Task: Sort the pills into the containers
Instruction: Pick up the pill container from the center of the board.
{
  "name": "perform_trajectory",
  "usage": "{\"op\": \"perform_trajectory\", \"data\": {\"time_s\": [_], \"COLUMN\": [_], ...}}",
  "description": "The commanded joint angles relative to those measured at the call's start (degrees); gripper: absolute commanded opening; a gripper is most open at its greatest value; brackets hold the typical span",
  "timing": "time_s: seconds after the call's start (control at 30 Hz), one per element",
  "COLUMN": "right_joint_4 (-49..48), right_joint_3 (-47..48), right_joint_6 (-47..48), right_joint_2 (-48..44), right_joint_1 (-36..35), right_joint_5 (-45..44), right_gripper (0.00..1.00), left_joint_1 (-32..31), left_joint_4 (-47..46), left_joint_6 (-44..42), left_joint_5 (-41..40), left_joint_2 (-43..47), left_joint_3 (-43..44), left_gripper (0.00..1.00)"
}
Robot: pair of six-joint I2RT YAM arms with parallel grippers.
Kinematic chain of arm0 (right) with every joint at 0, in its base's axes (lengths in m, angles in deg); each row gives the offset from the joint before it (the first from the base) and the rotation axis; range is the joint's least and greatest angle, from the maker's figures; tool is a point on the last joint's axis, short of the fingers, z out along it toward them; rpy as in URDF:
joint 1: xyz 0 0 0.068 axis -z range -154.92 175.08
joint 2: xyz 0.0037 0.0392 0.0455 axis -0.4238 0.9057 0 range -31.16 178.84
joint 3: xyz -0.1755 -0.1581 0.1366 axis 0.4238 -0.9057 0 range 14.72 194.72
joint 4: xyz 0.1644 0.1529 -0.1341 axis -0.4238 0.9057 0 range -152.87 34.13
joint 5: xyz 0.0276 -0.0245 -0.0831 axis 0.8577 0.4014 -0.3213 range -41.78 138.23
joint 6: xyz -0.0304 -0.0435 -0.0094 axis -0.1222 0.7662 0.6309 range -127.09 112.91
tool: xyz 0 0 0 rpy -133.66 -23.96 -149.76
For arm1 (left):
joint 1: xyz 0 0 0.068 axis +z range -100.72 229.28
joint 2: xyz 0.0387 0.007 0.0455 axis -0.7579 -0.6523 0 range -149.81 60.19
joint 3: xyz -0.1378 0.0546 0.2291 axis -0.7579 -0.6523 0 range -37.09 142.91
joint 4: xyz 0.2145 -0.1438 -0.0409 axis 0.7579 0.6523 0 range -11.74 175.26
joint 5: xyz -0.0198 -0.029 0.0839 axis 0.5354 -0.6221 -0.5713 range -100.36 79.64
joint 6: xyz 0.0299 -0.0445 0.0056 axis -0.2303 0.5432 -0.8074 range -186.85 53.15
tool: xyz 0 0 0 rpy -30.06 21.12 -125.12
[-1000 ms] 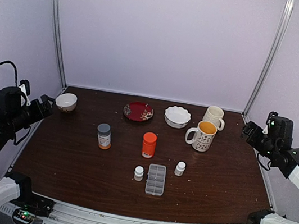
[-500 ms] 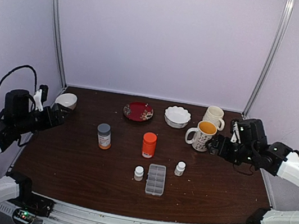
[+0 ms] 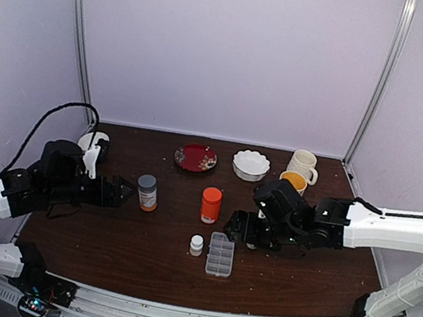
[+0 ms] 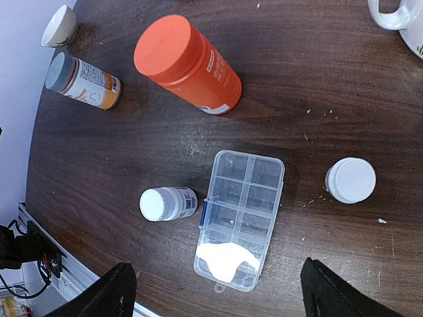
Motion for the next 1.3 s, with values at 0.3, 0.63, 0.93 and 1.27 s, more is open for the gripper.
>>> {"op": "perform_trajectory", "data": {"time_s": [0.3,0.63,0.93,1.27], "right_joint_4": [3.1,7.4,10.8,13.4], "right_joint_3": [8.1,10.1,14.4,16.3], "right_joint_6": [-2.5,-3.6,-3.2,-4.3], "right_joint_2": [15.7,21.4,26.4,30.4], "right_joint_1": [-5.8,-5.8,-7.5,-7.5], "right_joint_5": [-2.1,-3.9,-4.3,-5.0], "right_gripper": [0.93,0.91,0.94,0.88], "left_joint_1": [-10.8,-10.8,-10.7,-10.8], "left_joint_4": [-7.9,-6.8,-5.0,-4.3], "left_joint_6": [-5.6,-4.8,-5.8,-6.3], "left_joint_5": [-10.1,-13.0,-14.1,-14.6], "left_joint_2": [-9.5,-4.0,-1.5,-1.8], "left_joint_3": [1.3,-0.9,0.0,0.7], "left_gripper": [0.98,0.97,0.97,0.98]}}
